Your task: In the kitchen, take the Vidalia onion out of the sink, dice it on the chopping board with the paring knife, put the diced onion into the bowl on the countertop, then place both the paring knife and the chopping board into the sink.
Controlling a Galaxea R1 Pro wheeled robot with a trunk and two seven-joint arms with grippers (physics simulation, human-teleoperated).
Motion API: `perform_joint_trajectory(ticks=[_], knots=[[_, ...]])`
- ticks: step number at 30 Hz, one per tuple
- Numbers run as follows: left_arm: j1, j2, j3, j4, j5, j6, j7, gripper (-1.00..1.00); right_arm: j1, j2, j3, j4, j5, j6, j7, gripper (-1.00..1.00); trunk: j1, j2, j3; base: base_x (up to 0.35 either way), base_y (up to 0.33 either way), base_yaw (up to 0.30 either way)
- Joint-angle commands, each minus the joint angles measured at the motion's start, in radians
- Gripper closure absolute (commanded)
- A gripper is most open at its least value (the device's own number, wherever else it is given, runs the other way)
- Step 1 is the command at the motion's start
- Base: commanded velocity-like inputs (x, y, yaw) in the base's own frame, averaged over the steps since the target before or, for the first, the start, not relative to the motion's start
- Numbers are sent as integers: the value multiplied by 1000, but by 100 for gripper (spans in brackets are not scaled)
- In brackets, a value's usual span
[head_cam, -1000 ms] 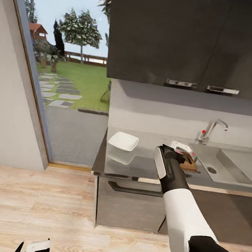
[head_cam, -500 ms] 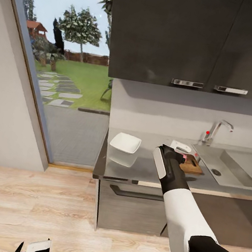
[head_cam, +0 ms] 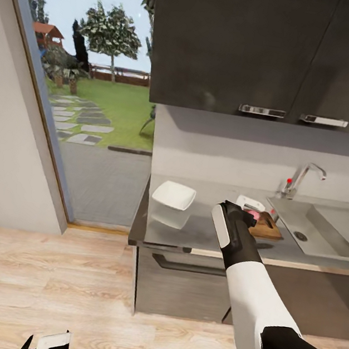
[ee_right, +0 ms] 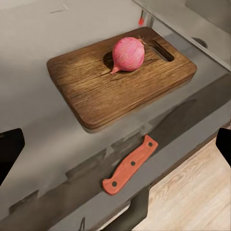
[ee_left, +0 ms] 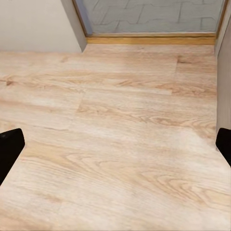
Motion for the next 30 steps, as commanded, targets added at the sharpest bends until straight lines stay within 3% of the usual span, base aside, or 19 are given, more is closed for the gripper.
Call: perform_joint_trajectory(ticks=[1, 30], knots=[[-2, -1, -8, 4, 3, -4, 5, -100, -1, 0, 1, -1, -5, 5, -7, -100, 1, -2, -4, 106, -80, 0], [-1, -1, -8, 4, 3, -3, 5, -100, 1, 0, -3, 40, -6, 3, -4, -100, 1, -2, -49, 51, -56, 0]])
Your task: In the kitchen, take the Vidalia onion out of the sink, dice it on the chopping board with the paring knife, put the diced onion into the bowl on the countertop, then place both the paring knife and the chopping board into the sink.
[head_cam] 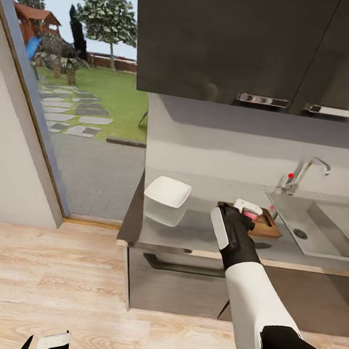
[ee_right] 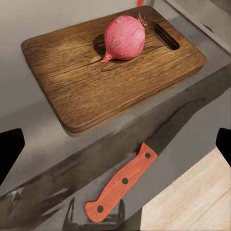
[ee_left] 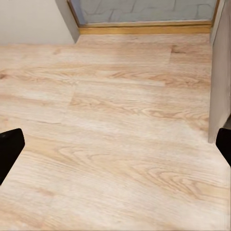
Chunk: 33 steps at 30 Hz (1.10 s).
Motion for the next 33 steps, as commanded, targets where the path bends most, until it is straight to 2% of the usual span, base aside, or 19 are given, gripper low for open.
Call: perform_joint_trajectory(ticks=[1, 10, 14, 17, 33], knots=[[-2, -1, -8, 4, 3, -5, 5, -100, -1, 0, 1, 0, -5, 5, -6, -100, 1, -2, -4, 116, -159, 0], [-2, -1, -8, 5, 3, -4, 5, -100, 0, 0, -10, 1, -5, 5, -4, -100, 1, -2, -18, 24, -33, 0], [-2, -1, -8, 5, 3, -4, 5, -100, 2, 0, -61, 2, -5, 5, 3, -100, 1, -2, -24, 2, -2, 0], [-2, -1, -8, 5, 3, -4, 5, -100, 2, 0, -80, 10, -5, 5, 17, -100, 1, -2, -29, 0, 0, 0], [-2, -1, -8, 5, 3, -4, 5, -100, 2, 0, -91, 33, -10, 5, 28, -100, 1, -2, -54, 0, 0, 0]])
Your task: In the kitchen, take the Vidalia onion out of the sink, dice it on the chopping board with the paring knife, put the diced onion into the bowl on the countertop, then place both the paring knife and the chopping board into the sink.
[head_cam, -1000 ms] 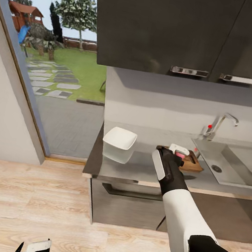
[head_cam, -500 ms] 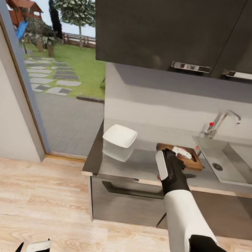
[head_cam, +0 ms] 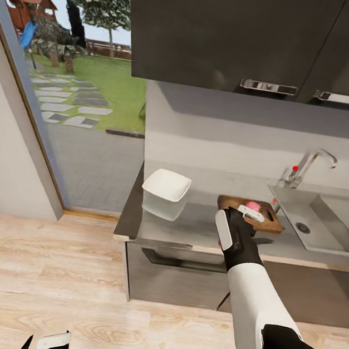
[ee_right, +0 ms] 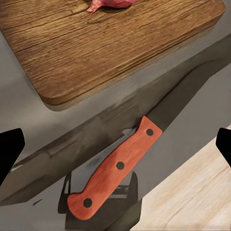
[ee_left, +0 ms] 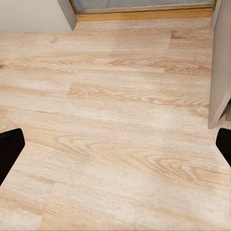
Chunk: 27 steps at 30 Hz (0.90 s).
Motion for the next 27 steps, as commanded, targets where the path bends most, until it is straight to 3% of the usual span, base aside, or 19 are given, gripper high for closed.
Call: perform_joint_trajectory(ticks=[1, 27], knots=[[-2, -1, -8, 4, 3, -4, 5, -100, -1, 0, -1, -1, -7, 3, -6, -100, 1, -2, -4, 0, 0, 0], [-1, -1, -8, 4, 3, -4, 5, -100, -1, 0, -1, -1, -8, 3, -3, -100, 1, -2, -45, 0, 0, 0]])
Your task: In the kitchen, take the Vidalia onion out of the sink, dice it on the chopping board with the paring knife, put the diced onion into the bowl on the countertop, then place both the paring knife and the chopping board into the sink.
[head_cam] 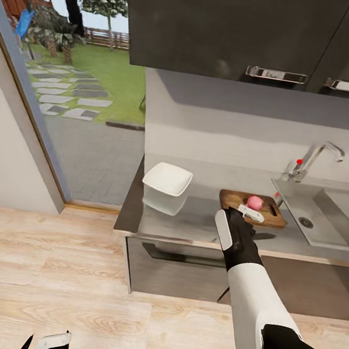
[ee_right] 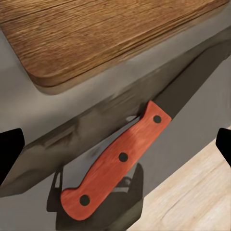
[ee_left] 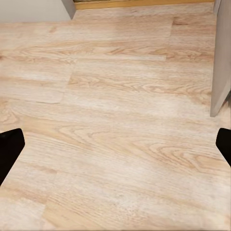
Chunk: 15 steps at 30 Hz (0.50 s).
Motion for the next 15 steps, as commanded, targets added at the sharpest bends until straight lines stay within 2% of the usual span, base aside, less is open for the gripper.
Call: perform_joint_trajectory(ticks=[1, 9, 15], knots=[[-2, -1, -8, 4, 3, -4, 5, -100, -1, 0, -1, -1, -7, 3, -6, -100, 1, -2, -4, 0, 0, 0], [-2, -1, -8, 4, 3, -4, 5, -100, -1, 0, -2, -1, -6, 3, 1, -100, 1, -2, -16, 0, 0, 0], [-2, -1, -8, 4, 3, -4, 5, -100, -1, 0, -2, -1, -2, 3, 50, -100, 1, -2, -26, 0, 0, 0]])
